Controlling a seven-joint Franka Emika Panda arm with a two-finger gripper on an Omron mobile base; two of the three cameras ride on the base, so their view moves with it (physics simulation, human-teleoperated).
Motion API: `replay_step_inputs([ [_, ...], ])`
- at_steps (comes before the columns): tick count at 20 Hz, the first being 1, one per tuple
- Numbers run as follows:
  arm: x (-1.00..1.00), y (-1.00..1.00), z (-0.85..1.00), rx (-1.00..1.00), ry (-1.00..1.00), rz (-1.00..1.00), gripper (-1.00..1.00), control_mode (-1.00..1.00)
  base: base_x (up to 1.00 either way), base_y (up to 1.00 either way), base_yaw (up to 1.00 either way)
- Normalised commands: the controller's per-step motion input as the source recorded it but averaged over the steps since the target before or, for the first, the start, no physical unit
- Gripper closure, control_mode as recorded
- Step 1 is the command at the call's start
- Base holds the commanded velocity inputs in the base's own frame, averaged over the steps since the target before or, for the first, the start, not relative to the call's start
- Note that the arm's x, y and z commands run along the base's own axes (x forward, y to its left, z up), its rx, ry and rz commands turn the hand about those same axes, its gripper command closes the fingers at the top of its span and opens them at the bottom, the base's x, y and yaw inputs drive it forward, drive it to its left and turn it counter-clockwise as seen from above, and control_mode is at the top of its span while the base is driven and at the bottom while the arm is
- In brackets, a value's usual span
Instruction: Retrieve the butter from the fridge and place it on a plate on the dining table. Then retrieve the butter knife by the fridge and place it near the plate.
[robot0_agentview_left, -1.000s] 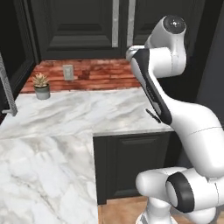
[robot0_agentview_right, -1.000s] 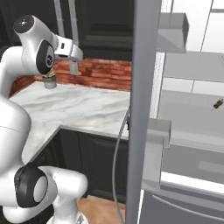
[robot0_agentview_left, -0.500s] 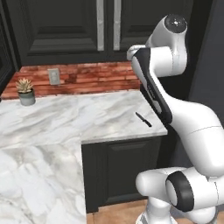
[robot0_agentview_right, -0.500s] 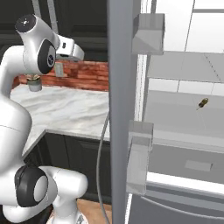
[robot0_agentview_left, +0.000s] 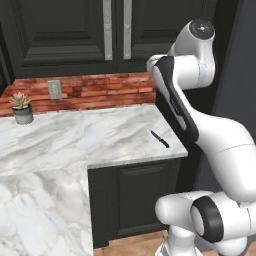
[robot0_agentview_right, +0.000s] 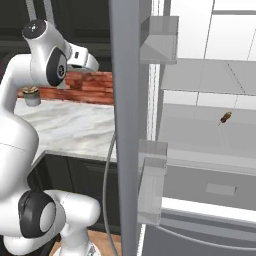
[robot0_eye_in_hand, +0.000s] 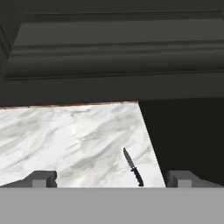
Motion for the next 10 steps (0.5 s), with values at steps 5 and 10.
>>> replay_step_inputs([
  [5,0.00,-0.01,-0.82,0.00,0.19,0.00,-1.00,-1.00,0.00,0.00,0.00],
  [10,0.00,-0.05,-1.00,-0.06,0.44,0.00,-1.00,-1.00,0.00,0.00,0.00],
])
